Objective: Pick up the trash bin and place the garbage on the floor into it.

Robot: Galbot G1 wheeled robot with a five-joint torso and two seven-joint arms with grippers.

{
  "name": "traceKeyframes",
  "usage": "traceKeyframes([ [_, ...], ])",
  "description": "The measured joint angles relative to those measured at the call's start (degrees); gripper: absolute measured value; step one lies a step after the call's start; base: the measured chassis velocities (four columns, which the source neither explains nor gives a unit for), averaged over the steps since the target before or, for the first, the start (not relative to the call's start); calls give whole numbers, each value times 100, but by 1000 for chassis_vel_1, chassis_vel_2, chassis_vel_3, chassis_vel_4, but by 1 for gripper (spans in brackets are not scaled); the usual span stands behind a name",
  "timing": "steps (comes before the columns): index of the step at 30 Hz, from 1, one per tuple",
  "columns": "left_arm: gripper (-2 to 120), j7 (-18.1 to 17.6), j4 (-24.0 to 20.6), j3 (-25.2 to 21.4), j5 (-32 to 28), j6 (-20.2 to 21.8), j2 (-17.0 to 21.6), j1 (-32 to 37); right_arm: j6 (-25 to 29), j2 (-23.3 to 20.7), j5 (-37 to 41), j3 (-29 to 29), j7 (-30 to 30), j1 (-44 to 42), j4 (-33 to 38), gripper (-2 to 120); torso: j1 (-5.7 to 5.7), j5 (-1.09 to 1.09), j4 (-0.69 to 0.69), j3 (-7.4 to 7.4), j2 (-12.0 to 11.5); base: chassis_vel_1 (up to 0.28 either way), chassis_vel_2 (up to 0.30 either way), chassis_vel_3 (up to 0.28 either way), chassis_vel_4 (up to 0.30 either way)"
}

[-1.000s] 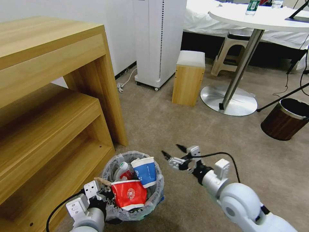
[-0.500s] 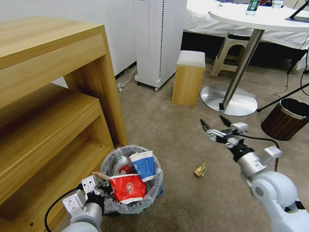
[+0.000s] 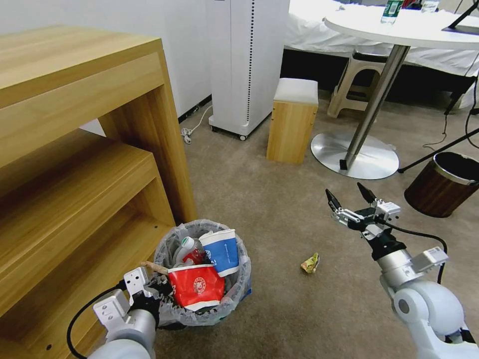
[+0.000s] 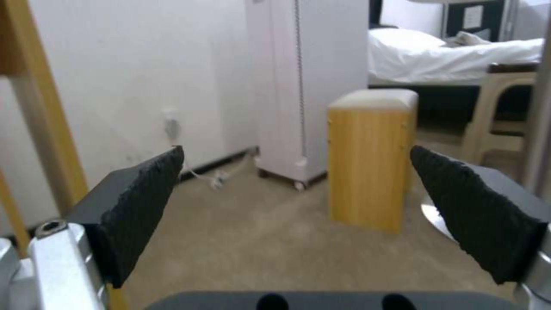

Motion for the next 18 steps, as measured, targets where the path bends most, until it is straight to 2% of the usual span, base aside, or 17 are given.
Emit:
traceKeyframes([
  [2, 0, -2, -32, -36, -58, -1, 37, 27, -101, -278, -201, -52, 419, -153, -9, 100, 0, 0, 0, 0, 0, 0, 0, 0, 0],
  [3, 0, -6, -39, -50, -75, -3, 51, 34, -204, -506, -324, -167, 872, -283, -27, 100, 0, -1, 0, 0, 0, 0, 0, 0, 0],
  [4, 0, -6, -39, -50, -75, -3, 51, 34, -204, -506, -324, -167, 872, -283, -27, 100, 0, -1, 0, 0, 0, 0, 0, 0, 0],
  [7, 0, -12, -40, -32, -79, -9, 57, 45, -623, -973, -438, -499, 1868, -602, -122, 100, 0, 1, 0, 0, 0, 0, 0, 0, 0],
  [8, 0, -12, -40, -32, -79, -9, 57, 45, -623, -973, -438, -499, 1868, -602, -122, 100, 0, 1, 0, 0, 0, 0, 0, 0, 0],
  [9, 0, -14, -40, -3, -73, -10, 49, 54, -1056, -1124, -321, -609, 2247, -700, -165, 100, 0, 1, -2, 0, 0, 0, 0, 0, 0],
  [10, 0, -15, -40, 33, -60, -14, 41, 69, -1770, -1203, 82, -725, 2659, -665, -260, 100, 0, -2, -2, 0, 0, 0, 0, 0, 0],
  [11, 0, -15, -40, 33, -60, -14, 41, 69, -1770, -1203, 82, -725, 2659, -665, -260, 100, 0, -2, -2, 0, 0, 0, 0, 0, 0],
  [12, 0, -17, -56, 49, -48, -14, 41, 89, -2255, -1189, 558, -840, 2929, -483, -471, 100, 0, -1, -2, 0, 0, 0, 0, 0, 0],
  [14, 0, -20, -90, 50, -41, -18, 51, 121, -2541, -1081, 936, -1015, 3053, -125, -964, 100, 0, 1, 1, 0, 0, 0, 0, 0, 0],
  [15, 0, -20, -90, 50, -41, -18, 51, 121, -2541, -1081, 936, -1015, 3053, -125, -964, 100, 0, 1, 1, 0, 0, 0, 0, 0, 0],
  [18, 0, -27, -164, 10, -46, -30, 96, 202, -2720, -842, 1060, -1212, 2922, 350, -1784, 100, 0, 1, 1, 0, 0, 0, 0, 0, 0],
])
